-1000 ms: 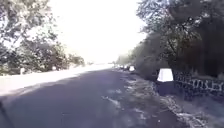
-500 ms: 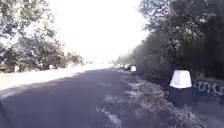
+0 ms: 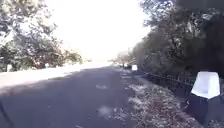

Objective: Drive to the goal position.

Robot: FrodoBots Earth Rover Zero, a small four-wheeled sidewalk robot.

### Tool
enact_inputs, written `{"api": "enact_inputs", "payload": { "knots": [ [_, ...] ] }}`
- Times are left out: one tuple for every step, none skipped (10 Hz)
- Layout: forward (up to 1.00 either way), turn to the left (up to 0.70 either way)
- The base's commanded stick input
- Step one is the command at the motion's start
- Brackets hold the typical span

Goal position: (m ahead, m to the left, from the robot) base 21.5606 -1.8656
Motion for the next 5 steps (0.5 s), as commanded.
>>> {"api": "enact_inputs", "payload": {
  "knots": [
    [1.00,0.27],
    [1.00,0.27],
    [1.00,0.27],
    [1.00,0.27],
    [1.00,0.27]
  ]
}}
